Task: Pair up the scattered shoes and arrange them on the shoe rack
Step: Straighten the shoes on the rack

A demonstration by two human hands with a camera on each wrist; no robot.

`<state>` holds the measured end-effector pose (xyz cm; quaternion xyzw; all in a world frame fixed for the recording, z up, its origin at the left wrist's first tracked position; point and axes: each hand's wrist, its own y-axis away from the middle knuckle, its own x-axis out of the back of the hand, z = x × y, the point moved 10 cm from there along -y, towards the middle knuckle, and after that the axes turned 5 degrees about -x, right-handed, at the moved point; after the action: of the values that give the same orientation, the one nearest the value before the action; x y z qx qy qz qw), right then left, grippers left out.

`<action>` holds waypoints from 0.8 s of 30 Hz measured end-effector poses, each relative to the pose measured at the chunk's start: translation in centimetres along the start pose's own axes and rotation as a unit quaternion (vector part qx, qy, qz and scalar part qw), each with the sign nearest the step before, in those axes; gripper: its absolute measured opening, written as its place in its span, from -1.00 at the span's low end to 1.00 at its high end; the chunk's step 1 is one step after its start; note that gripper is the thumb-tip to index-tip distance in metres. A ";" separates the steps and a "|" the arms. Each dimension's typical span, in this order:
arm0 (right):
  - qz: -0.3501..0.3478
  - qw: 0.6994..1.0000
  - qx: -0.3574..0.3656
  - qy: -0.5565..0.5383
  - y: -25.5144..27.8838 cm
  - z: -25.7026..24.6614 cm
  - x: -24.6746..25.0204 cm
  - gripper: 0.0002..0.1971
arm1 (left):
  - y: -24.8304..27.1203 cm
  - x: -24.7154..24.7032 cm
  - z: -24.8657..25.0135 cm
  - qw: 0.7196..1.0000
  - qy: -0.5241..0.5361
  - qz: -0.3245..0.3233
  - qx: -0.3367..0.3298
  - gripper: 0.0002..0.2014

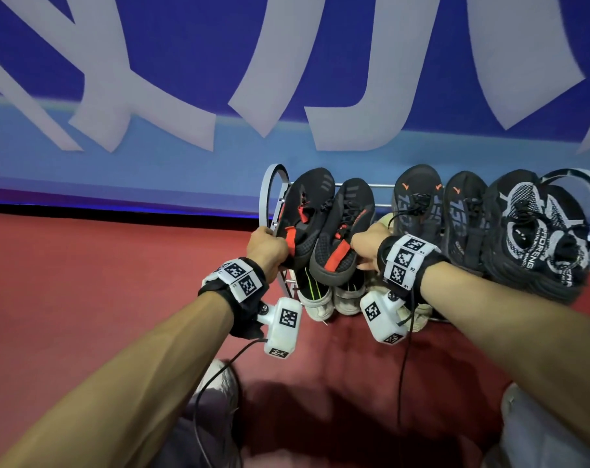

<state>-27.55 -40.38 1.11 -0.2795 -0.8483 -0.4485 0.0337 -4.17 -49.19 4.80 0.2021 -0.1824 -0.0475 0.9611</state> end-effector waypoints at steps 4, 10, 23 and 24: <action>0.038 0.999 0.023 -0.022 0.0 -0.8 0.5 -0.55 | -0.5 0.7 0.0 0.998 0.029 0.048 -0.012 -0.80; 0.076 0.992 0.098 -0.010 -0.8 -2.1 1.3 -0.74 | -0.1 -0.2 -0.3 0.990 0.135 0.024 0.045 -0.86; 0.075 0.972 0.223 -0.008 0.3 -3.7 1.2 -0.68 | 1.6 -5.0 -1.9 0.972 0.107 -0.148 0.147 -0.78; 0.069 0.973 0.218 -0.003 -0.1 -3.8 1.4 -0.68 | 1.6 -5.1 -1.8 0.972 0.104 -0.154 0.147 -0.77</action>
<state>-29.49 -42.75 3.75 -0.3249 -0.9044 -0.2482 0.1222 -8.23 -46.22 2.21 0.3702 -0.0527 -0.1463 0.9159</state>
